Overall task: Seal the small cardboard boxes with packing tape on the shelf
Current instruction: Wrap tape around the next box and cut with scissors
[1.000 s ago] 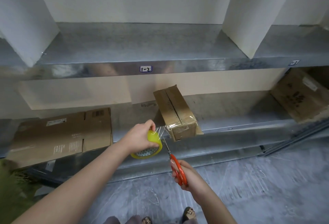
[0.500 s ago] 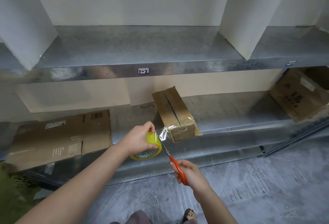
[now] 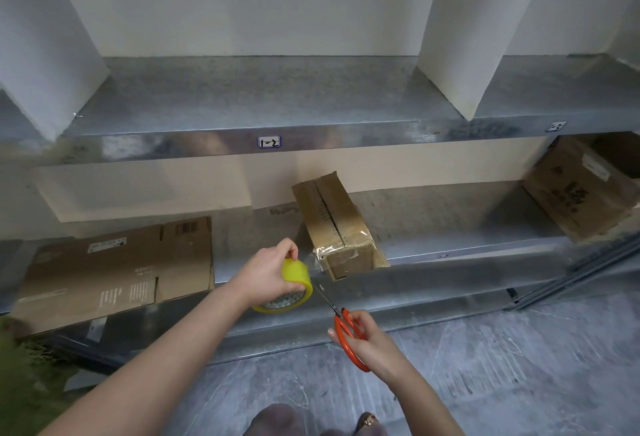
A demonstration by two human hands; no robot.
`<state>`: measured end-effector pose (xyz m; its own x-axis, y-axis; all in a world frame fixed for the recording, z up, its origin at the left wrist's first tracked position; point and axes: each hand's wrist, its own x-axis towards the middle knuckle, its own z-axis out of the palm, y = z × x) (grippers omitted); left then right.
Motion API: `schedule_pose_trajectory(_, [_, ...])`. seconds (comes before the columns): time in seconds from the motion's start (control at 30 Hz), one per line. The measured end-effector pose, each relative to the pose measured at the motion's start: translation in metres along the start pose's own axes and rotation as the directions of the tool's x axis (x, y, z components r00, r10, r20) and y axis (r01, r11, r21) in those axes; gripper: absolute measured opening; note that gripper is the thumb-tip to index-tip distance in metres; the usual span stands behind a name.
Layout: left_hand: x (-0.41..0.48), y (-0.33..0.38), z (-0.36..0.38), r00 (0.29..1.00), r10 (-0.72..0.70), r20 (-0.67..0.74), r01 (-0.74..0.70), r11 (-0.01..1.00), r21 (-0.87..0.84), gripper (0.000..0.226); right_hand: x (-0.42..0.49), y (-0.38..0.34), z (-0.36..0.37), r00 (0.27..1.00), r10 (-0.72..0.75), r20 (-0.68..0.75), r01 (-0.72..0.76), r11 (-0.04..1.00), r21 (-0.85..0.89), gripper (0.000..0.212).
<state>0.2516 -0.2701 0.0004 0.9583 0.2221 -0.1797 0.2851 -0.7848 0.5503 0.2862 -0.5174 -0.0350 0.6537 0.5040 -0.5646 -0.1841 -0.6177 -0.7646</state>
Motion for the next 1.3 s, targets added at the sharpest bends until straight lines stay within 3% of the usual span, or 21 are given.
schedule_pose_trajectory(0.17, [0.004,-0.002,0.006,1.000,-0.027,-0.002,0.027,0.999,0.032,0.068,-0.003,0.007,-0.022,0.997,-0.057,0.050,0.060,0.996,-0.073,0.049])
schedule_pose_trajectory(0.4, [0.008,0.001,0.018,0.996,-0.081,-0.043,0.081,0.997,-0.008,0.053,-0.003,0.014,-0.069,0.984,-0.179,0.022,0.179,0.950,-0.254,0.054])
schedule_pose_trajectory(0.53, [0.009,0.003,0.021,0.990,-0.116,-0.077,0.114,0.993,-0.026,0.050,0.000,0.028,-0.112,0.986,-0.166,-0.009,0.147,0.897,-0.417,0.051])
schedule_pose_trajectory(0.63, [0.010,0.004,0.022,0.988,-0.124,-0.094,0.122,0.992,-0.028,0.050,0.012,0.036,-0.145,0.982,-0.173,-0.080,0.108,0.850,-0.516,0.047])
schedule_pose_trajectory(0.73, [0.011,0.006,0.022,0.984,-0.147,-0.102,0.144,0.989,-0.033,0.049,0.032,0.041,-0.172,0.952,-0.182,-0.248,0.007,0.818,-0.575,0.044])
schedule_pose_trajectory(0.83, [0.012,0.009,0.022,0.981,-0.160,-0.113,0.158,0.987,-0.027,0.049,0.060,0.037,-0.186,0.893,-0.189,-0.408,-0.082,0.823,-0.562,0.046])
schedule_pose_trajectory(0.97, [0.011,0.014,0.021,0.976,-0.174,-0.132,0.172,0.985,-0.030,0.050,0.104,0.024,-0.189,0.852,-0.232,-0.470,-0.071,0.838,-0.541,0.052])
schedule_pose_trajectory(1.1, [0.011,0.018,0.020,0.972,-0.194,-0.135,0.193,0.981,-0.018,0.051,0.145,0.012,-0.191,0.850,-0.239,-0.470,-0.094,0.809,-0.581,0.059])
schedule_pose_trajectory(1.3, [0.013,0.020,0.020,0.964,-0.246,-0.099,0.246,0.969,-0.005,0.055,0.182,0.013,-0.197,0.925,-0.168,-0.341,-0.112,0.738,-0.665,0.054])
